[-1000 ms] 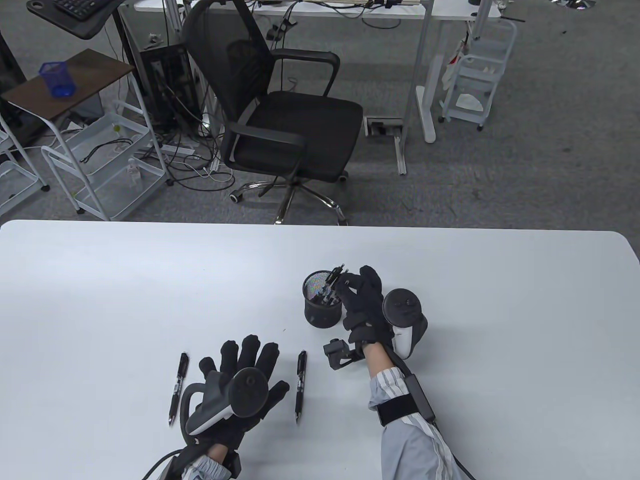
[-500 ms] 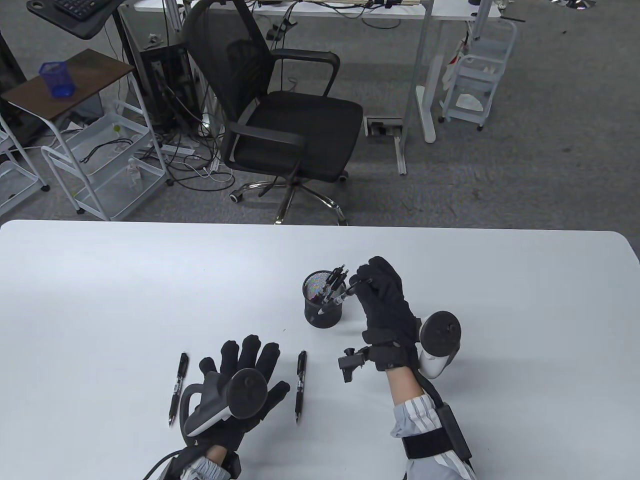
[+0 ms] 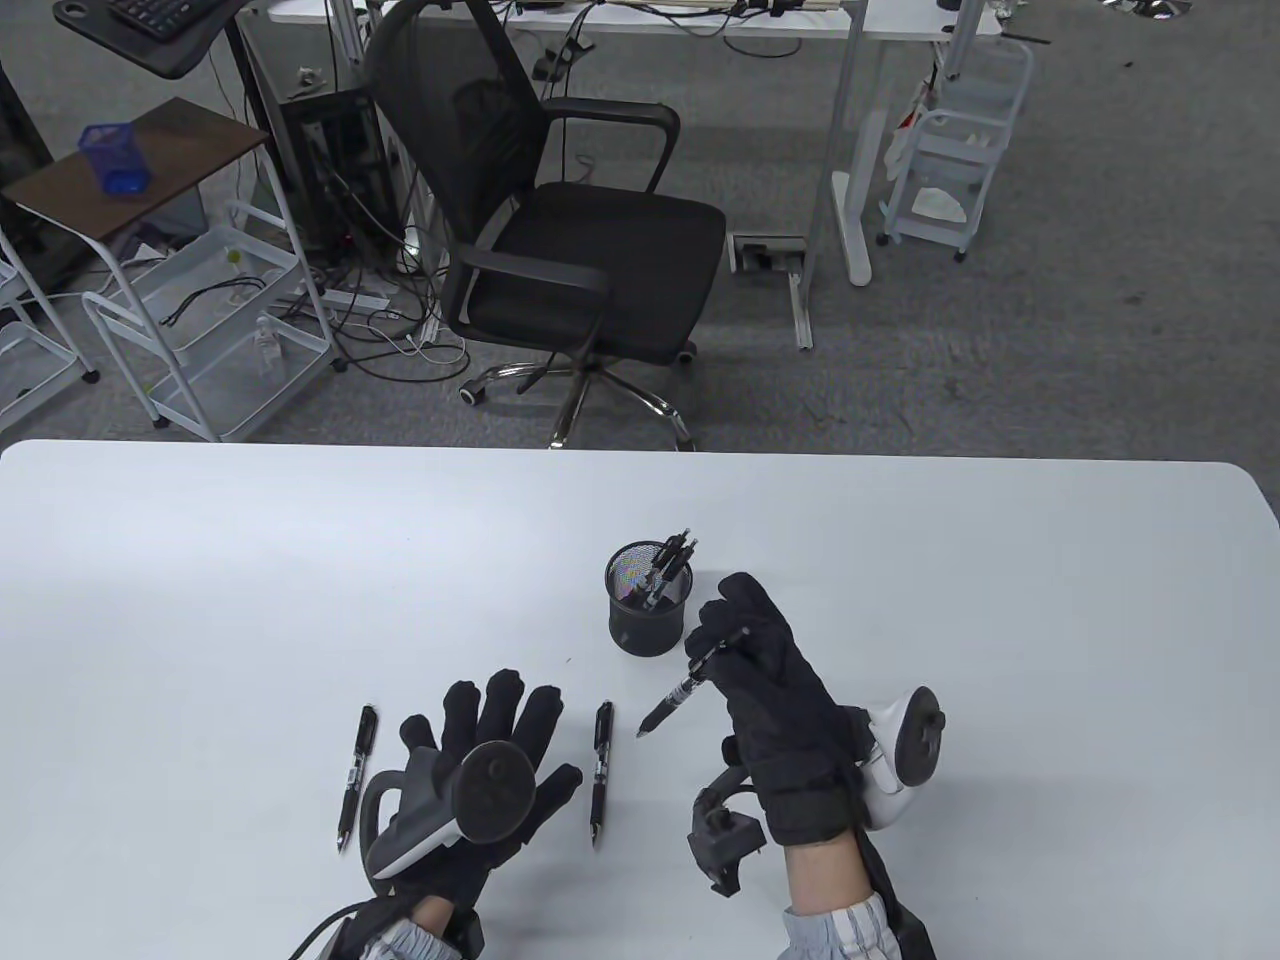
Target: Press to open click pens
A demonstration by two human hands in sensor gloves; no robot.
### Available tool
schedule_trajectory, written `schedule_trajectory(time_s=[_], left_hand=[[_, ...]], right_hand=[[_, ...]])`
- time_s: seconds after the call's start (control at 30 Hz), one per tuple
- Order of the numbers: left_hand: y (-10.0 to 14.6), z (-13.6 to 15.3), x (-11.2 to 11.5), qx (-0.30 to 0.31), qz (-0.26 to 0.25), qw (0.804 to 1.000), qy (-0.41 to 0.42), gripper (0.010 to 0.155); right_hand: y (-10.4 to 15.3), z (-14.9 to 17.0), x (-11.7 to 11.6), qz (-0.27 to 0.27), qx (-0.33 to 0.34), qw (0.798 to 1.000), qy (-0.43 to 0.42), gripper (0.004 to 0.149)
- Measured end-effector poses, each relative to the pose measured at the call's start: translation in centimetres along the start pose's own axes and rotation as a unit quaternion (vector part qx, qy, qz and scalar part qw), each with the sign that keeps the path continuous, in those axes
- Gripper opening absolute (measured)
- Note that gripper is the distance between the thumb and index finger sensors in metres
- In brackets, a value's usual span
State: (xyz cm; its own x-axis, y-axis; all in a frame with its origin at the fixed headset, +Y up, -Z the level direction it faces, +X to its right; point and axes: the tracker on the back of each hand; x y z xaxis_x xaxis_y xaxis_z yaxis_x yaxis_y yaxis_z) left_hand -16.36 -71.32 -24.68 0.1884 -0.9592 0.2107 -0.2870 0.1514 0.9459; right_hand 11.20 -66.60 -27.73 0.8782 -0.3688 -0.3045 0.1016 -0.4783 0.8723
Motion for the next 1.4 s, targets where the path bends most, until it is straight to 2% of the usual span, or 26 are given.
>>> schedule_trajectory(time_s=[0.07, 0.2, 0.3, 0.37, 0.47, 0.63, 0.8, 0.93, 1.07, 1.1, 1.23, 1.4], left_hand=[[0.0, 0.0, 0.0, 0.0, 0.0, 1.0, 0.0, 0.071], [0.0, 0.0, 0.0, 0.001, 0.0, 1.0, -0.002, 0.072], [0.1, -0.1, 0.1, 0.0, -0.001, 1.0, -0.006, 0.072], [0.1, -0.1, 0.1, -0.001, -0.001, 1.0, -0.007, 0.071], [0.1, -0.2, 0.1, -0.001, -0.002, 1.0, -0.009, 0.071], [0.1, -0.3, 0.2, 0.0, 0.0, 1.0, -0.016, 0.072], [0.1, -0.4, 0.3, 0.0, 0.0, 1.0, -0.019, 0.071], [0.1, -0.5, 0.3, -0.001, -0.001, 1.0, -0.021, 0.071], [0.1, -0.6, 0.3, -0.001, 0.0, 1.0, -0.023, 0.071], [0.1, -0.6, 0.3, -0.001, 0.0, 1.0, -0.023, 0.071], [0.1, -0.6, 0.3, -0.001, 0.0, 1.0, -0.023, 0.071], [0.1, -0.6, 0.3, 0.0, -0.001, 1.0, -0.022, 0.071]], right_hand=[[0.7, 0.8, 0.0, -0.013, -0.002, 0.999, -0.043, 0.044], [1.2, 2.5, 0.5, -0.005, -0.026, 0.993, -0.113, 0.043], [1.8, 3.3, 0.8, 0.023, -0.034, 0.991, -0.13, 0.043], [2.0, 3.6, 1.0, 0.054, -0.044, 0.989, -0.134, 0.047], [2.0, 3.9, 1.3, 0.061, -0.063, 0.986, -0.139, 0.058], [2.2, 4.4, 1.2, 0.041, -0.076, 0.982, -0.17, 0.044], [2.3, 4.1, 1.2, 0.047, -0.081, 0.986, -0.136, 0.042], [2.6, 4.5, 0.7, 0.044, -0.104, 0.978, -0.176, 0.042], [3.4, 5.6, 0.5, 0.063, -0.158, 0.945, -0.281, 0.055], [3.5, 5.9, 0.6, 0.065, -0.163, 0.942, -0.287, 0.057], [3.7, 6.2, 0.8, 0.073, -0.176, 0.944, -0.268, 0.061], [3.8, 6.2, 0.8, 0.058, -0.169, 0.944, -0.276, 0.062]])
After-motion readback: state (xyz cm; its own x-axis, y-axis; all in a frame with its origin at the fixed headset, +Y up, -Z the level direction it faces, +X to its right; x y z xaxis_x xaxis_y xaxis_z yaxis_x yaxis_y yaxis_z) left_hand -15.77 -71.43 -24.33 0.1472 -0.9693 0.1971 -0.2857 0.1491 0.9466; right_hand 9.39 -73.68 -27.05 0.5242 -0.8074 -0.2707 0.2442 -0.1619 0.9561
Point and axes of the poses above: the tracker on the back of each hand, its own z axis roughly to the little-finger side, its own y axis roughly from the fingertips to the wrist, x = y × z
